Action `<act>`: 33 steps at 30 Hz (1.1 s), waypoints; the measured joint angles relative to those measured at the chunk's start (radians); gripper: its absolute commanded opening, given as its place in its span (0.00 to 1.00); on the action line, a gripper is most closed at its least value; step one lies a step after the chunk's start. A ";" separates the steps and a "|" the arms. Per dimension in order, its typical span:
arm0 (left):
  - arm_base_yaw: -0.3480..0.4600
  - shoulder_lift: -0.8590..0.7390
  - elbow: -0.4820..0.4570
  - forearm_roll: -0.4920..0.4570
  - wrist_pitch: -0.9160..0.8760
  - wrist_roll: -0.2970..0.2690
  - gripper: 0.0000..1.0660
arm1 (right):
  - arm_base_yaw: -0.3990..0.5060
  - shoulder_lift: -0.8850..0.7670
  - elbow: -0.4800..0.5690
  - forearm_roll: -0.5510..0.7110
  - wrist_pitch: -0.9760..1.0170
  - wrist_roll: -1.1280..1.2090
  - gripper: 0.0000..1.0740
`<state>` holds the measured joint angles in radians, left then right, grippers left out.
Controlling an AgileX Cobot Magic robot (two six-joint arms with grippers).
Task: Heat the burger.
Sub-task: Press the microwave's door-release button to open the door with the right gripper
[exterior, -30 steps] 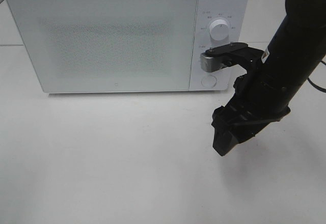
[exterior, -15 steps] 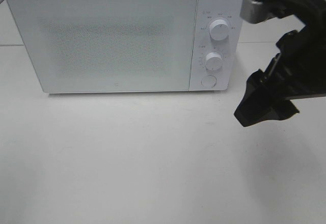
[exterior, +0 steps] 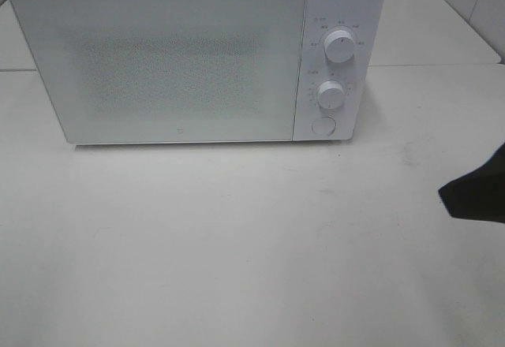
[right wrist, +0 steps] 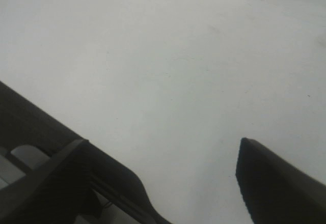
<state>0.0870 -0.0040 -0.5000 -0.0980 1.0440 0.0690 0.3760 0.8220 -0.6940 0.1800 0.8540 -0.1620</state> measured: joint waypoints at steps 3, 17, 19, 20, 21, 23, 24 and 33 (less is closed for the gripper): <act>0.000 0.000 0.000 0.000 0.000 0.000 0.95 | -0.082 -0.084 0.030 0.000 0.019 0.001 0.71; 0.000 0.000 0.000 0.000 0.000 0.000 0.95 | -0.269 -0.548 0.131 -0.011 0.088 0.030 0.71; 0.000 0.000 0.000 0.000 0.000 0.000 0.95 | -0.294 -0.599 0.131 -0.026 0.106 0.036 0.71; 0.000 0.000 0.000 0.000 0.000 0.000 0.95 | -0.302 -0.625 0.131 -0.029 0.114 0.042 0.71; 0.000 0.000 0.000 0.000 0.000 0.000 0.95 | -0.309 -0.671 0.131 -0.036 0.129 0.065 0.71; 0.000 0.000 0.000 0.000 0.000 0.000 0.95 | -0.309 -0.705 0.131 -0.038 0.140 0.086 0.71; 0.000 0.000 0.000 0.000 0.000 0.000 0.95 | -0.309 -0.722 0.131 -0.038 0.148 0.093 0.71; 0.000 0.000 0.000 0.000 0.000 0.000 0.95 | -0.311 -0.827 0.172 -0.127 0.176 0.116 0.71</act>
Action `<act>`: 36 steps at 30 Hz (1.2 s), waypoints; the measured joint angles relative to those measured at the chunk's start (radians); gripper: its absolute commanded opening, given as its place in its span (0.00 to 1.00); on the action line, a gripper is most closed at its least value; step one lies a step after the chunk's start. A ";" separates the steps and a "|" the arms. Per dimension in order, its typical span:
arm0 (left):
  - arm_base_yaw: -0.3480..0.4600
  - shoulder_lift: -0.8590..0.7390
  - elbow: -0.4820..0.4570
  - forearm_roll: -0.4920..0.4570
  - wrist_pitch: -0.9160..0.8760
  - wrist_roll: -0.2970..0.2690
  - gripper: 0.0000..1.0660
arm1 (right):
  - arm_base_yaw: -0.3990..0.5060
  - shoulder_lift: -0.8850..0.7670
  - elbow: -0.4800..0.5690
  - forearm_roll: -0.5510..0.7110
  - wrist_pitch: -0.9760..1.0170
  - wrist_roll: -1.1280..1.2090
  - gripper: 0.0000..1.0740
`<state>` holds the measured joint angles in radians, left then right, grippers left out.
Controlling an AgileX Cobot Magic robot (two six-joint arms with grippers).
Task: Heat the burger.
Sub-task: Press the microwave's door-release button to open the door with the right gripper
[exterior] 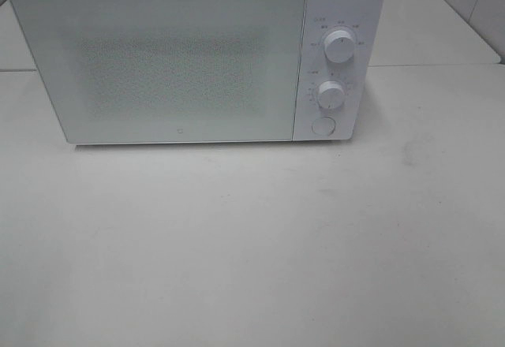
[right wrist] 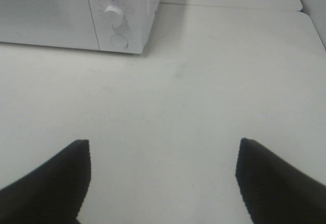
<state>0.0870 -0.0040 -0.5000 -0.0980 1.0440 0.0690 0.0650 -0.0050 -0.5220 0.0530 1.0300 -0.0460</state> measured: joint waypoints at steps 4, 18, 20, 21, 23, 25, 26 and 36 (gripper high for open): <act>0.000 0.000 0.000 0.000 0.000 0.000 0.95 | 0.000 0.000 0.015 -0.015 0.007 0.010 0.71; 0.000 0.000 0.000 0.000 0.000 0.000 0.95 | 0.000 0.000 0.016 -0.020 0.007 0.015 0.71; 0.000 0.000 0.000 0.000 0.000 0.000 0.95 | 0.000 0.000 0.012 -0.006 0.003 0.015 0.71; 0.000 0.000 0.000 0.000 0.000 0.000 0.95 | 0.000 0.000 0.012 -0.006 0.003 0.015 0.71; 0.000 0.000 0.000 0.000 0.000 0.000 0.95 | 0.000 0.001 0.002 0.007 -0.011 0.015 0.71; 0.000 0.000 0.000 0.000 0.000 0.000 0.95 | 0.000 0.017 -0.007 0.027 -0.058 0.015 0.71; 0.000 0.000 0.000 0.000 0.000 0.000 0.95 | 0.000 0.017 -0.007 0.027 -0.058 0.015 0.71; 0.000 0.000 0.000 0.000 0.000 0.000 0.95 | 0.000 0.199 -0.006 0.035 -0.314 0.015 0.71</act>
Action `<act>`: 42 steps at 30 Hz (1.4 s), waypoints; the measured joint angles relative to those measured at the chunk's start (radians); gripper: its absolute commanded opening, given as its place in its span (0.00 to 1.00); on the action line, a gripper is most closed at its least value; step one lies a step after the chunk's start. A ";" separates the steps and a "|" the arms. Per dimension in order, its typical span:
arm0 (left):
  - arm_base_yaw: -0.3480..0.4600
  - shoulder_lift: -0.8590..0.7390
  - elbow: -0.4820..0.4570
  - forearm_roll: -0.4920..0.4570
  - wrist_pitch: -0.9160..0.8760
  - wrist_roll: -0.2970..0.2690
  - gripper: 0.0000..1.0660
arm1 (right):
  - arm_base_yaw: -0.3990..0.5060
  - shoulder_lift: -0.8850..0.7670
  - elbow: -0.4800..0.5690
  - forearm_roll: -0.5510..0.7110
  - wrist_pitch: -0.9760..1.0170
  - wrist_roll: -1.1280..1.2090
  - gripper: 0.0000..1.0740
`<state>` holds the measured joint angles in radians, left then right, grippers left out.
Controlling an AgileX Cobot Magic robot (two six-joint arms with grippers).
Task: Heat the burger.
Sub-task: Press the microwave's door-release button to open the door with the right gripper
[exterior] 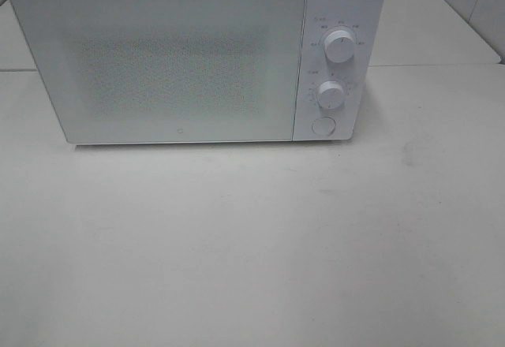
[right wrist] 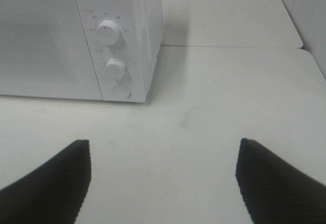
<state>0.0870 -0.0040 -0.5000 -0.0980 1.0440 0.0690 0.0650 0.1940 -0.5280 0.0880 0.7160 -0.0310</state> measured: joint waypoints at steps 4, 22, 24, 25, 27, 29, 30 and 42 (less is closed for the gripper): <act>0.000 0.000 0.000 0.000 0.000 0.000 0.95 | 0.000 0.080 0.000 0.000 -0.105 0.000 0.71; 0.000 0.000 0.000 0.000 0.000 0.000 0.95 | 0.000 0.560 0.005 0.000 -0.568 0.003 0.71; 0.000 0.000 0.000 0.000 0.000 0.000 0.95 | 0.000 0.583 0.005 0.000 -0.602 0.003 0.71; 0.000 0.000 0.000 0.000 0.000 0.000 0.95 | 0.000 0.641 0.005 0.000 -0.671 0.004 0.71; 0.000 0.000 0.000 0.000 0.000 0.000 0.95 | 0.000 0.669 0.006 0.000 -0.703 0.004 0.71; 0.000 0.000 0.000 0.000 0.000 0.000 0.95 | 0.000 0.719 0.015 0.000 -0.791 0.004 0.71; 0.000 0.000 0.000 0.000 0.000 0.000 0.95 | 0.000 0.745 0.024 0.000 -0.846 0.004 0.71; 0.000 0.000 0.000 0.000 0.000 0.000 0.95 | 0.009 1.035 0.175 0.014 -1.417 0.004 0.71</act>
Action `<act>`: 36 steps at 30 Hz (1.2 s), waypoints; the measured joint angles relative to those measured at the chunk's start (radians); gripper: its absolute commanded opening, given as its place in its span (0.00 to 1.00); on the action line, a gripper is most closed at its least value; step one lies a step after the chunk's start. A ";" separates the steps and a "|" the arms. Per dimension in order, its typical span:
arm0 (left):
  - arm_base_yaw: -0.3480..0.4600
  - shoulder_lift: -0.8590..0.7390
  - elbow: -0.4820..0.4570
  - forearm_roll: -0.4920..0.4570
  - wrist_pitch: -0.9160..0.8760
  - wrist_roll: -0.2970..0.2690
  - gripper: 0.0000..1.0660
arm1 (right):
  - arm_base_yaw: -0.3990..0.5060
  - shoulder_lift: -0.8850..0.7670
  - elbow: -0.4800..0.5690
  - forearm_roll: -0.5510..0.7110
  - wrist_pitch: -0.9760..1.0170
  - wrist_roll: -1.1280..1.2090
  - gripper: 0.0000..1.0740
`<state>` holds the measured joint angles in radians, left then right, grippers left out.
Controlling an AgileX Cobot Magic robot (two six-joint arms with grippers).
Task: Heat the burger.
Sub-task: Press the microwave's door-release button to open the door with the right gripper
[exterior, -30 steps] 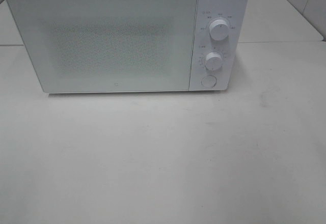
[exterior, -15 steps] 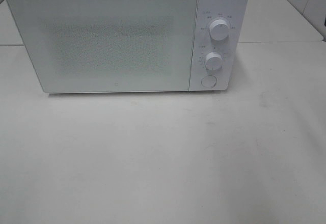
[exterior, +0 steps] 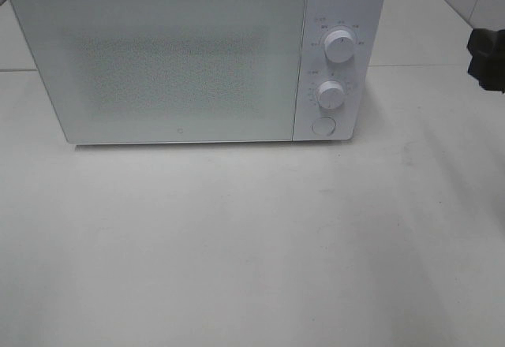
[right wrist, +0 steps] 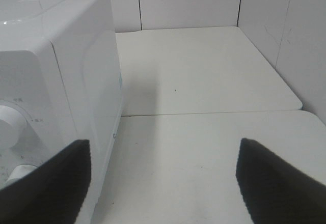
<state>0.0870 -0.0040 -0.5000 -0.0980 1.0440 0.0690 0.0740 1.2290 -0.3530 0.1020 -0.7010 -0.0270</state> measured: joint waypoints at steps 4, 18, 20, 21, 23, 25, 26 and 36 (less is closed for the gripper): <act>0.000 0.000 0.000 0.000 0.000 0.000 0.95 | 0.061 0.088 0.021 0.076 -0.097 -0.036 0.71; 0.000 0.000 0.000 0.000 0.000 0.000 0.95 | 0.362 0.320 0.031 0.381 -0.338 -0.158 0.71; 0.000 0.000 0.000 0.000 0.000 0.000 0.95 | 0.426 0.368 0.030 0.440 -0.383 -0.159 0.71; 0.000 0.000 0.000 0.000 0.000 0.000 0.95 | 0.426 0.368 0.030 0.440 -0.383 -0.159 0.71; 0.000 0.000 0.000 0.000 0.000 0.000 0.95 | 0.464 0.394 0.030 0.481 -0.403 -0.159 0.71; 0.000 0.000 0.000 0.000 0.000 0.000 0.95 | 0.520 0.426 0.029 0.532 -0.423 -0.159 0.71; 0.000 0.000 0.000 0.000 0.000 0.000 0.95 | 0.520 0.426 0.029 0.532 -0.423 -0.159 0.71; 0.000 0.000 0.000 0.000 0.000 0.000 0.95 | 0.668 0.513 -0.010 0.661 -0.448 -0.161 0.71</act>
<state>0.0870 -0.0040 -0.5000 -0.0980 1.0440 0.0690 0.7420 1.7420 -0.3630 0.7630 -1.1490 -0.1880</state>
